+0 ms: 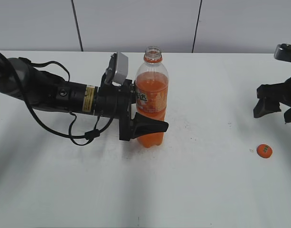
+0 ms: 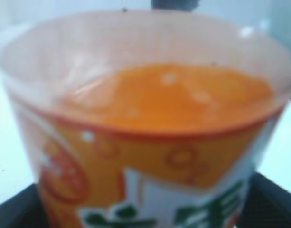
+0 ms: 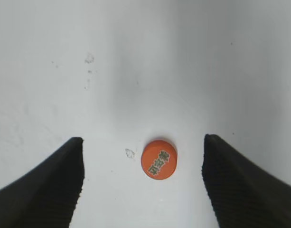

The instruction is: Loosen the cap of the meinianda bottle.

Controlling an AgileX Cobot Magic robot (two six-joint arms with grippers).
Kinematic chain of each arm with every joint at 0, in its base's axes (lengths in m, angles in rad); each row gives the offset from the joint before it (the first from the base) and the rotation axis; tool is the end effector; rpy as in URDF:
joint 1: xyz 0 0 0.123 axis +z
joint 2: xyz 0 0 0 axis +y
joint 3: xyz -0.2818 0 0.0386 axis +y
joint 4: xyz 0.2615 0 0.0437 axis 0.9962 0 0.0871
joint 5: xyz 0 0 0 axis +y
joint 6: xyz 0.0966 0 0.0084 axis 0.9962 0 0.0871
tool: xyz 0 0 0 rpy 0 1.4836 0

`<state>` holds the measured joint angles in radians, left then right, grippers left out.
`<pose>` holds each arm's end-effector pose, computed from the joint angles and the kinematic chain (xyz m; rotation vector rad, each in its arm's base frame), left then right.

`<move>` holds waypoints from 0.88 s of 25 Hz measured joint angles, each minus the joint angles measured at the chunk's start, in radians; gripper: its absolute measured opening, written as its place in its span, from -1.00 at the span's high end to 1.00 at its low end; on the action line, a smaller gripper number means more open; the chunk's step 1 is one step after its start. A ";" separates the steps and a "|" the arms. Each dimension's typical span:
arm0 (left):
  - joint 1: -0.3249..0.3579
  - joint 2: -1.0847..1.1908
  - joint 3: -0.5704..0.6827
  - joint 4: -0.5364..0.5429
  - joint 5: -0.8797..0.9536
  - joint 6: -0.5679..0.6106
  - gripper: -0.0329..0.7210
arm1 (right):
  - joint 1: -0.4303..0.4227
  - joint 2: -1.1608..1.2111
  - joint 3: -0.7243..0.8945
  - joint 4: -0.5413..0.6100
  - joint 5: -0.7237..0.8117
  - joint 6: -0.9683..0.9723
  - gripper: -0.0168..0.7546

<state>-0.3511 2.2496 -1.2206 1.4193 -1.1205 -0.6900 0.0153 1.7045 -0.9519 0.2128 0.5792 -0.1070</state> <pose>0.3598 -0.2237 0.0902 1.3520 1.4647 -1.0673 0.3281 0.0162 0.1594 0.0517 2.8045 0.1833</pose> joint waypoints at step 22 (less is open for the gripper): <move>0.000 -0.258 0.000 0.014 -0.019 -0.034 -0.64 | 0.000 -0.192 -0.217 0.017 0.120 -0.017 -0.54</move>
<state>-0.3511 1.9915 -1.2206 1.4337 -1.1395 -0.7245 0.0153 1.5123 -1.1688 0.2295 0.6991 -0.1239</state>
